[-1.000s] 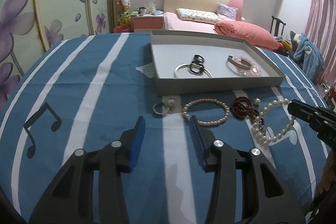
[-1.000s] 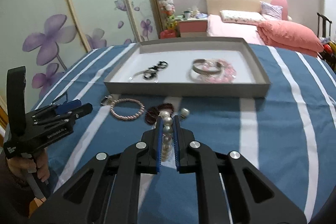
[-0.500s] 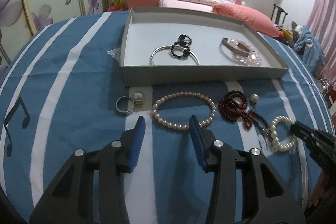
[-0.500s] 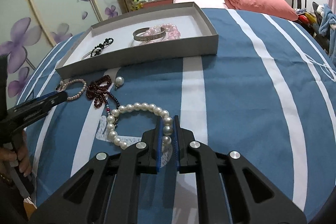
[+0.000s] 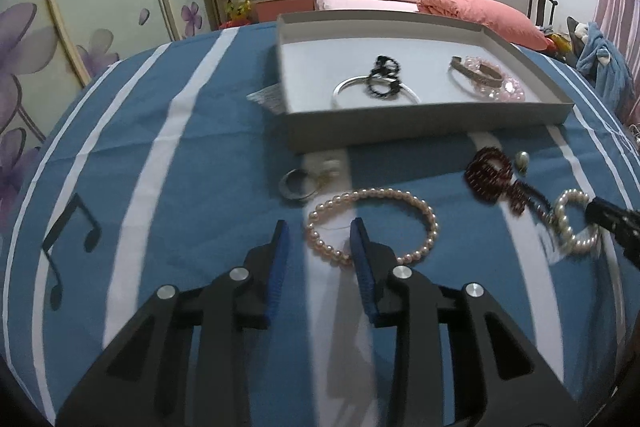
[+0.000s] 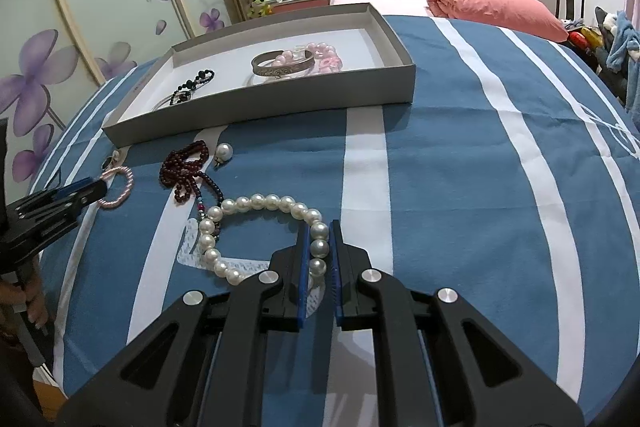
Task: Organize jewelry
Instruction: 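Lower the left tool and close it on the pink pearl bracelet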
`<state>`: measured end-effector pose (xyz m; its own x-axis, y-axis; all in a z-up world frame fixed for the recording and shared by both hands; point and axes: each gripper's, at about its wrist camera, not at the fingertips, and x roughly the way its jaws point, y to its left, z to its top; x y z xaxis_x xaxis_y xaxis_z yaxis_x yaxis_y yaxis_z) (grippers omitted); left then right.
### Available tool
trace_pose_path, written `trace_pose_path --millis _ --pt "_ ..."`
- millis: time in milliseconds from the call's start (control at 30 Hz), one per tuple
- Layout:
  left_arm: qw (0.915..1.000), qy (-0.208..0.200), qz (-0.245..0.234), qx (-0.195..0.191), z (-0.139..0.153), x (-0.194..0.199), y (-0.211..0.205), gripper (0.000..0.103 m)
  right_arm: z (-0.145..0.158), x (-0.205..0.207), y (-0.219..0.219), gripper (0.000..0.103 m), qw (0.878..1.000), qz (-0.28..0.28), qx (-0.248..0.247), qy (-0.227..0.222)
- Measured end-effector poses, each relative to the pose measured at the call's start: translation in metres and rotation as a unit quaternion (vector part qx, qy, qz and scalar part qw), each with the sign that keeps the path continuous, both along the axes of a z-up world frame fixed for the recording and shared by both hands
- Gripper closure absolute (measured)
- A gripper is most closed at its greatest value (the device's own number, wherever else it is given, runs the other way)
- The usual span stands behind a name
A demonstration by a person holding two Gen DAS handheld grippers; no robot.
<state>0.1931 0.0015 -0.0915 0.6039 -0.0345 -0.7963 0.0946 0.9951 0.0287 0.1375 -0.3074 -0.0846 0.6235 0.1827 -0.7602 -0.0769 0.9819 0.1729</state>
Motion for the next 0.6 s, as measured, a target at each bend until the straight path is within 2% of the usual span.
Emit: trace_pose_path --millis 133,267,300,333,433,600 --pt "0.9999 0.004 -0.002 -0.013 0.0007 -0.0046 0.0073 0.069 0.0001 -0.0006 -0.0006 0.092 1.0 -0.001 -0.001 -0.001" --pt "1.0 -0.002 -0.006 -0.006 0.0002 -0.0052 0.0038 0.069 -0.0003 -0.0008 -0.0005 0.092 1.0 0.0 -0.003 0.0" --pt "0.9999 -0.003 -0.008 -0.006 0.0003 -0.0047 0.0023 0.071 -0.0005 -0.0008 0.0002 0.092 1.0 0.001 -0.006 0.0" --pt "0.9999 -0.005 -0.011 -0.006 0.0002 -0.0052 0.0007 0.079 -0.0007 -0.0012 0.0014 0.092 1.0 0.002 -0.011 -0.001" --pt "0.9998 -0.008 -0.019 -0.005 0.0002 -0.0081 -0.0024 0.093 -0.0005 -0.0016 0.0077 0.092 0.999 0.006 -0.038 -0.006" --pt "0.9997 -0.008 -0.017 -0.018 0.0017 -0.0108 0.0032 0.096 0.0027 -0.0027 -0.0018 0.093 1.0 -0.006 -0.011 -0.01"
